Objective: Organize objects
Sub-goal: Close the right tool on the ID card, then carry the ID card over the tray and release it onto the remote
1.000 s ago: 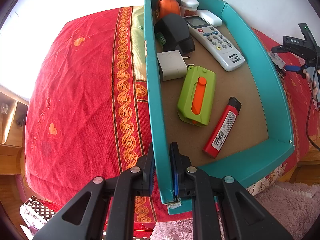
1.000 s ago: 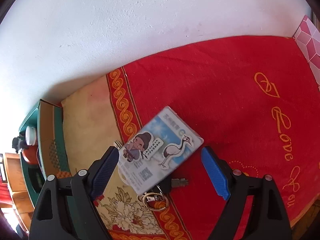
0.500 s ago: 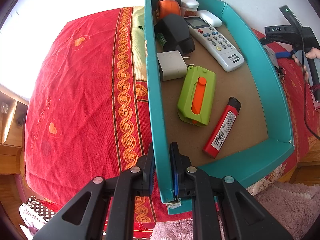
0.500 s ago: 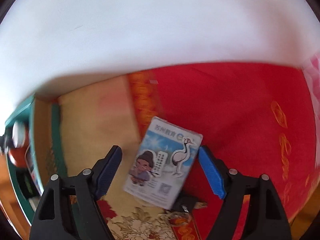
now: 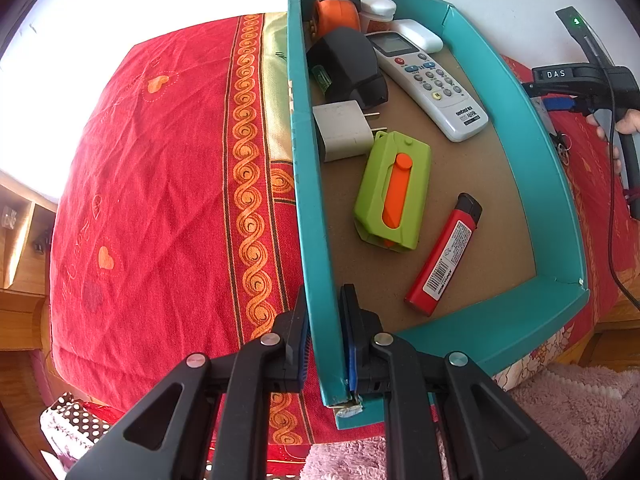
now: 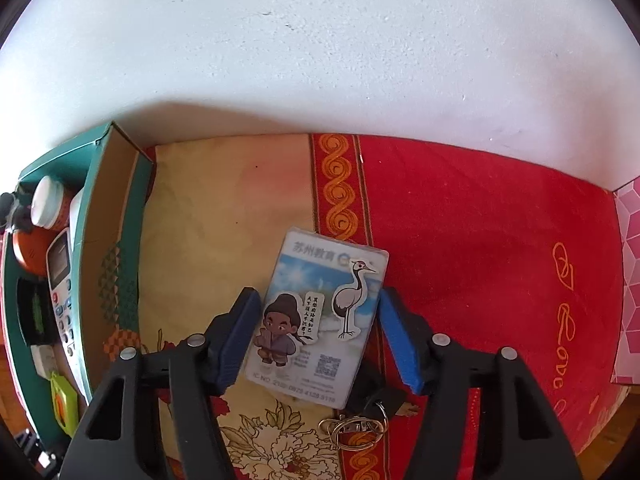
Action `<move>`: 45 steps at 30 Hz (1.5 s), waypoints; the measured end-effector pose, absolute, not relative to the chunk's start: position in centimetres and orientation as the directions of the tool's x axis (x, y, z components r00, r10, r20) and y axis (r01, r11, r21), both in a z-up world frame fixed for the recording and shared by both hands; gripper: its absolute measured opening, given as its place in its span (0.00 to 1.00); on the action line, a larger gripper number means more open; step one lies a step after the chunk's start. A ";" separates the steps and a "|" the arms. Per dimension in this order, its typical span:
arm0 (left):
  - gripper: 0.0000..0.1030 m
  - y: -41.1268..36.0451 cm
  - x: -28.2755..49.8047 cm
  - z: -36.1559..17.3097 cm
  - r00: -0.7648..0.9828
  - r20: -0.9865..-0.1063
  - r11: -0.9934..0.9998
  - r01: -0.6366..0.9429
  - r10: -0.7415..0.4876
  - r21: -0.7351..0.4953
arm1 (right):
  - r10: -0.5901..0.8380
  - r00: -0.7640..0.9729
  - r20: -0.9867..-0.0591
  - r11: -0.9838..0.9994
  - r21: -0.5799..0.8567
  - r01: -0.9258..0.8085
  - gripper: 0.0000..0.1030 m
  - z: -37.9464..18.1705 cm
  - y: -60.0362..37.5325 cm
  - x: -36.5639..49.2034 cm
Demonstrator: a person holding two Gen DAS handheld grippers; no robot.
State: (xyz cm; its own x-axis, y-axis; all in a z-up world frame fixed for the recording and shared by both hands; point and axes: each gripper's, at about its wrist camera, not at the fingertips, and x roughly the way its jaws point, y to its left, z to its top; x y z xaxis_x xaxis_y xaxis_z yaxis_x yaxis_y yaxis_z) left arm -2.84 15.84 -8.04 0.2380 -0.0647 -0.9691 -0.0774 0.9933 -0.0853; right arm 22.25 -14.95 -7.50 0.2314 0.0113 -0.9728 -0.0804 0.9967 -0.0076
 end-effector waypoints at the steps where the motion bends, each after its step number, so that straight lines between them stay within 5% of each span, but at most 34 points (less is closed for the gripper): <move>1: 0.12 15.9 -2.9 -8.1 0.238 -0.969 0.993 -0.077 -0.064 -0.085 | 0.018 0.236 -0.972 0.996 -0.002 -0.084 0.60 -7.4 -14.9 22.1; 3: 0.12 15.8 -2.9 -8.1 0.238 -0.969 0.993 -0.077 -0.064 -0.085 | 0.039 0.243 -0.969 0.996 0.017 -0.093 0.58 -6.9 -15.2 21.4; 6: 0.12 15.8 -2.9 -8.1 0.238 -0.969 0.993 -0.076 -0.064 -0.085 | 0.056 0.282 -0.958 0.995 0.030 -0.095 0.32 -5.9 -15.7 20.1; 9: 0.12 15.8 -2.9 -8.1 0.238 -0.969 0.994 -0.076 -0.064 -0.085 | 0.090 0.284 -0.955 0.994 0.068 -0.084 0.31 -5.3 -16.4 19.6; 12: 0.12 15.8 -2.9 -8.1 0.239 -0.969 0.994 -0.076 -0.064 -0.085 | 0.123 0.256 -0.959 0.992 0.110 -0.064 0.33 -5.5 -17.0 19.1; 16: 0.12 15.8 -2.9 -8.1 0.239 -0.969 0.994 -0.075 -0.064 -0.084 | 0.131 0.226 -0.965 0.991 0.122 -0.056 0.65 -6.9 -19.0 18.7; 18: 0.12 15.8 -2.9 -8.1 0.239 -0.969 0.994 -0.075 -0.064 -0.084 | 0.104 0.219 -0.970 0.991 0.084 -0.101 0.69 -7.2 -18.3 18.4; 25: 0.12 15.8 -3.0 -8.1 0.238 -0.969 0.994 -0.069 -0.065 -0.083 | 0.040 0.255 -0.966 0.969 -0.024 -0.246 0.59 -7.2 -14.7 16.9; 45: 0.12 15.7 -2.9 -8.2 0.237 -0.969 0.994 -0.068 -0.064 -0.082 | 0.257 0.305 -0.917 0.938 0.162 -0.305 0.59 1.2 -17.2 14.8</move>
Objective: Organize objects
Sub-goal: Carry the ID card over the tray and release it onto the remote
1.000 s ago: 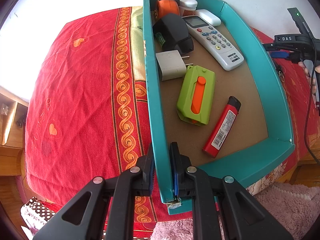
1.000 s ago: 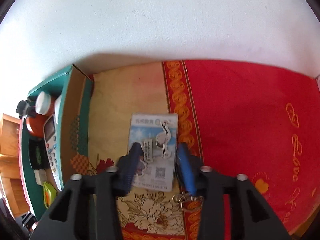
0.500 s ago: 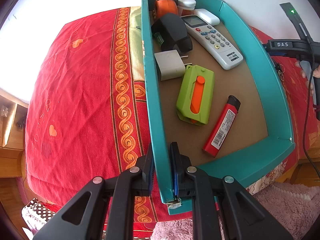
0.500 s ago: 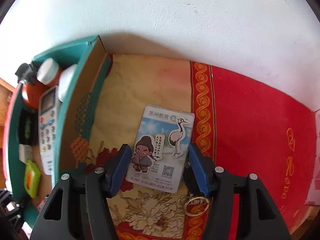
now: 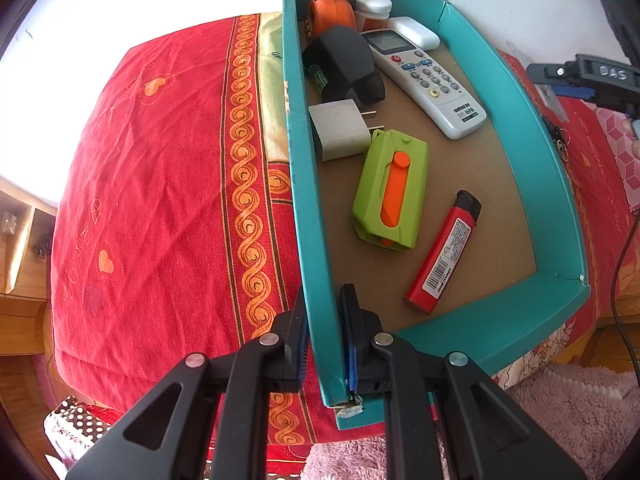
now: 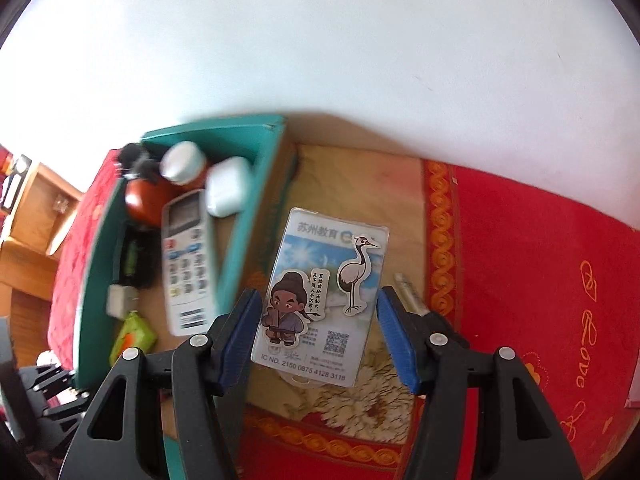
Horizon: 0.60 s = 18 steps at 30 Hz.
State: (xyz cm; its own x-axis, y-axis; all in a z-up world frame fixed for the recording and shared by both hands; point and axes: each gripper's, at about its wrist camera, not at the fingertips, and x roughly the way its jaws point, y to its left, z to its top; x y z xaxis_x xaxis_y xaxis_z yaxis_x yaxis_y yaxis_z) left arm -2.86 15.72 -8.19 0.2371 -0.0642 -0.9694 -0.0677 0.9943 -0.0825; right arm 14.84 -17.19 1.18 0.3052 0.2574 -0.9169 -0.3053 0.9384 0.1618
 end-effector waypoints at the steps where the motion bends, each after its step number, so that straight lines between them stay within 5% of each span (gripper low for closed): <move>1: 0.12 15.7 -2.9 -8.2 0.237 -0.969 0.994 -0.068 -0.064 -0.083 | 0.271 0.305 -0.913 0.934 0.173 -0.313 0.59 1.9 -16.8 14.4; 8: 0.12 15.7 -2.8 -8.2 0.237 -0.969 0.994 -0.067 -0.064 -0.082 | 0.345 0.306 -0.887 0.888 0.202 -0.413 0.59 4.7 -13.1 11.7; 18: 0.12 15.8 -2.8 -8.2 0.237 -0.969 0.994 -0.067 -0.065 -0.082 | 0.354 0.255 -0.900 0.834 0.180 -0.521 0.59 1.5 -5.5 12.3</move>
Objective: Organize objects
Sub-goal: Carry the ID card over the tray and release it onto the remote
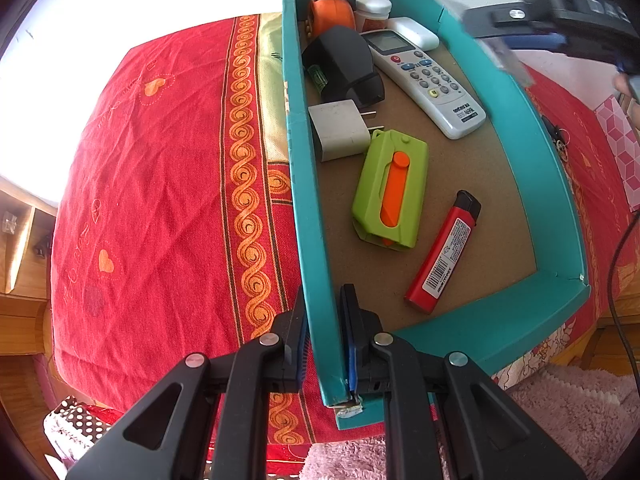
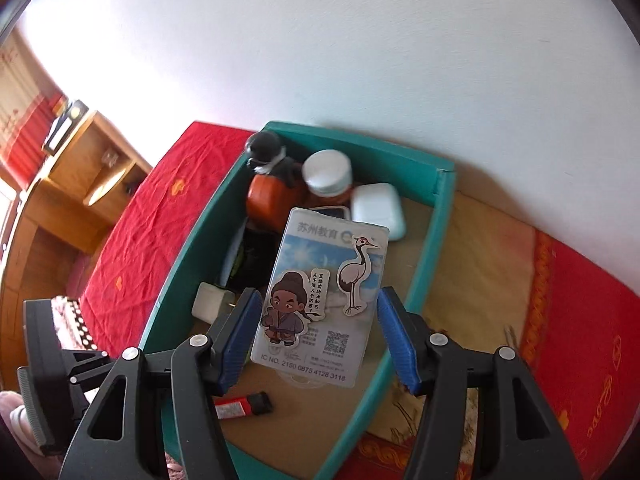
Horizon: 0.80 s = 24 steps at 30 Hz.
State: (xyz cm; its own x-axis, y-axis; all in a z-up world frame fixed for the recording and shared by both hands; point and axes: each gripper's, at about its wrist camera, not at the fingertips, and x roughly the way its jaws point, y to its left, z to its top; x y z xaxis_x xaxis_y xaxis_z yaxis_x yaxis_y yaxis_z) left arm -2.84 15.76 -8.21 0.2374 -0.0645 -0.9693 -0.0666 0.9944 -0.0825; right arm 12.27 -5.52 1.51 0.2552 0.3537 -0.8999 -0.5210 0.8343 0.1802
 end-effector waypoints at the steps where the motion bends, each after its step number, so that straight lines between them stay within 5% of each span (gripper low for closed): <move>1: 0.12 15.7 -2.8 -8.2 0.237 -0.969 0.994 -0.066 -0.064 -0.082 | 0.351 0.250 -0.903 0.834 0.179 -0.522 0.59 1.0 -5.0 12.4; 24: 0.12 15.7 -2.9 -8.2 0.238 -0.969 0.994 -0.065 -0.064 -0.082 | 0.253 0.201 -0.946 0.841 0.113 -0.529 0.58 -4.9 -1.9 16.4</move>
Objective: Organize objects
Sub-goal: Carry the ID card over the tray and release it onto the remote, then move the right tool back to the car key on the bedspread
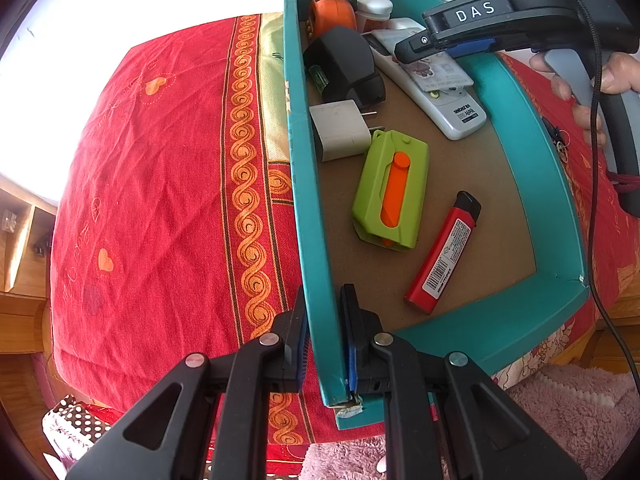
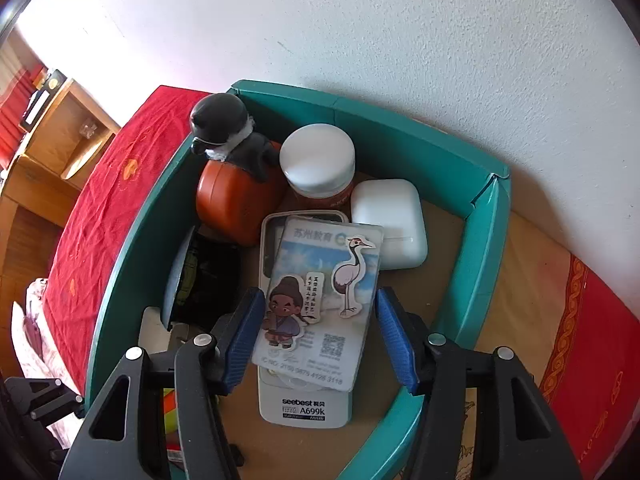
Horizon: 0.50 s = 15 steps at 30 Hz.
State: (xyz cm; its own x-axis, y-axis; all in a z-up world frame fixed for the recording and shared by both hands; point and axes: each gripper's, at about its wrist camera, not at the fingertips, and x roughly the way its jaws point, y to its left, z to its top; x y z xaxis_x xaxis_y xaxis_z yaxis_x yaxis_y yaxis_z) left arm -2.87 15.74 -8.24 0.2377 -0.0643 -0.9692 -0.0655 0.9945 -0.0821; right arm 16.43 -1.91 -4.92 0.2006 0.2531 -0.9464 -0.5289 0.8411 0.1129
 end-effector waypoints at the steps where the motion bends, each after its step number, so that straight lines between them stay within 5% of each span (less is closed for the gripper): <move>1: 0.12 15.7 -2.9 -8.2 0.238 -0.969 0.994 -0.065 -0.065 -0.082 | 0.256 0.202 -0.945 0.841 0.115 -0.528 0.58 -5.0 -1.9 16.5; 15: 0.12 15.8 -2.9 -8.3 0.237 -0.969 0.995 -0.063 -0.064 -0.081 | 0.330 0.273 -0.904 0.846 0.155 -0.510 0.64 -1.3 -3.6 14.3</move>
